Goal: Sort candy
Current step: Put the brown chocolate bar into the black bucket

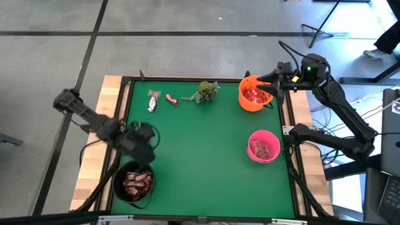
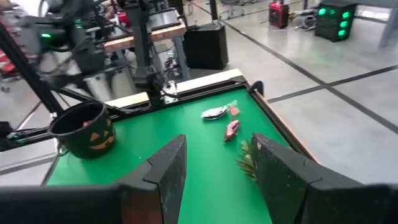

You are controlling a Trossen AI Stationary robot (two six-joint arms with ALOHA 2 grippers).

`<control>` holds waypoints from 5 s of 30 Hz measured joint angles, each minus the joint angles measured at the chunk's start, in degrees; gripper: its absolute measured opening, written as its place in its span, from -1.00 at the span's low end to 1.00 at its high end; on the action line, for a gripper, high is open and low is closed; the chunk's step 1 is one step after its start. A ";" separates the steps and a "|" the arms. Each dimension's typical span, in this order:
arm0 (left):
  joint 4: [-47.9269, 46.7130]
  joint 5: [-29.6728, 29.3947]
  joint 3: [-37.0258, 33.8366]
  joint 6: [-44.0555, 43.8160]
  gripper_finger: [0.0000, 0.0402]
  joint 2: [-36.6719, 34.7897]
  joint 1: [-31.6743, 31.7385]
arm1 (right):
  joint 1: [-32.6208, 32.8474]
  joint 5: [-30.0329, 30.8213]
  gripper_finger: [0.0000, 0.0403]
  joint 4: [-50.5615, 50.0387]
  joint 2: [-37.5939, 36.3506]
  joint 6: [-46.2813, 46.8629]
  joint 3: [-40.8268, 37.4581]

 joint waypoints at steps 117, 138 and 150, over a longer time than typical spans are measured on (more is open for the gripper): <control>19.34 20.10 -9.20 -29.63 -0.66 0.48 -20.18 | 21.03 14.85 -0.12 2.20 4.61 -3.25 0.02; 11.64 -3.59 -9.11 1.15 -0.47 -12.99 -3.32 | 25.74 13.89 -0.12 9.82 11.40 -2.83 0.00; 19.94 -3.92 -9.11 43.21 -0.19 -6.56 34.70 | 26.69 15.85 -0.12 12.67 13.20 -3.89 0.02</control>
